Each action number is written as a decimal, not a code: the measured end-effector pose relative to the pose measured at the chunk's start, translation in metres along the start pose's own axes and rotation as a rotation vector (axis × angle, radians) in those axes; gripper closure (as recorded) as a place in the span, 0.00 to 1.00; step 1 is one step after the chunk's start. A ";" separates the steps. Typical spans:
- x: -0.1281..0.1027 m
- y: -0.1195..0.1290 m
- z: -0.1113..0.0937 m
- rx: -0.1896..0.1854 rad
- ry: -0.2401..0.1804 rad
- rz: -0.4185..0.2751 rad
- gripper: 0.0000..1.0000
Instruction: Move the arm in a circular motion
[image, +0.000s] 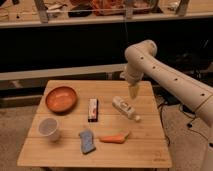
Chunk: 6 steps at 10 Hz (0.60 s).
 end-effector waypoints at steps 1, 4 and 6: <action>0.017 0.009 0.005 -0.015 0.002 0.039 0.20; 0.047 0.061 0.006 -0.048 0.017 0.141 0.20; 0.036 0.112 0.000 -0.060 0.021 0.185 0.20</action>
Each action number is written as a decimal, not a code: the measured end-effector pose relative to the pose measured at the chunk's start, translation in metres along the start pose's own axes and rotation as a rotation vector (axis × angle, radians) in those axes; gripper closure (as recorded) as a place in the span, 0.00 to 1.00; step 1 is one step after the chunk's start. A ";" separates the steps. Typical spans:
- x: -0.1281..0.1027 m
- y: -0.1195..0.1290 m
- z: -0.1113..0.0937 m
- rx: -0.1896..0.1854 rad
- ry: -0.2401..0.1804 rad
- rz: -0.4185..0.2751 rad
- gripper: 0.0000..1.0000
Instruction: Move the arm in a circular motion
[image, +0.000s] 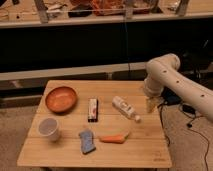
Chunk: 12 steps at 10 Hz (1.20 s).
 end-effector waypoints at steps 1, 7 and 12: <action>-0.004 0.026 -0.002 -0.005 -0.002 0.017 0.20; -0.077 0.113 -0.028 0.031 -0.044 -0.021 0.20; -0.200 0.059 -0.068 0.144 -0.050 -0.273 0.20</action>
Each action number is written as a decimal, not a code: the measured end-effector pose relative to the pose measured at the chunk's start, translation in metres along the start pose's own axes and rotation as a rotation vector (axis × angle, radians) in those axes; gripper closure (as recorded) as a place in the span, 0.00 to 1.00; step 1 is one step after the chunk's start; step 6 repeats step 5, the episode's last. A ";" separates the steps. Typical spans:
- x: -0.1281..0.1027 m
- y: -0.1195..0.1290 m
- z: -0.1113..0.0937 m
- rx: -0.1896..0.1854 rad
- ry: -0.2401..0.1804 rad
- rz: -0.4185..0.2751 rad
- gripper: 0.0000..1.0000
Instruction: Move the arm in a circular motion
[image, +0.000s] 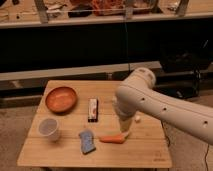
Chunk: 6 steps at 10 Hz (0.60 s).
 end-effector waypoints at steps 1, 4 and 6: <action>-0.020 -0.019 -0.006 0.020 0.004 -0.063 0.20; -0.049 -0.073 0.001 0.024 0.019 -0.126 0.20; -0.047 -0.087 0.006 0.019 0.024 -0.126 0.20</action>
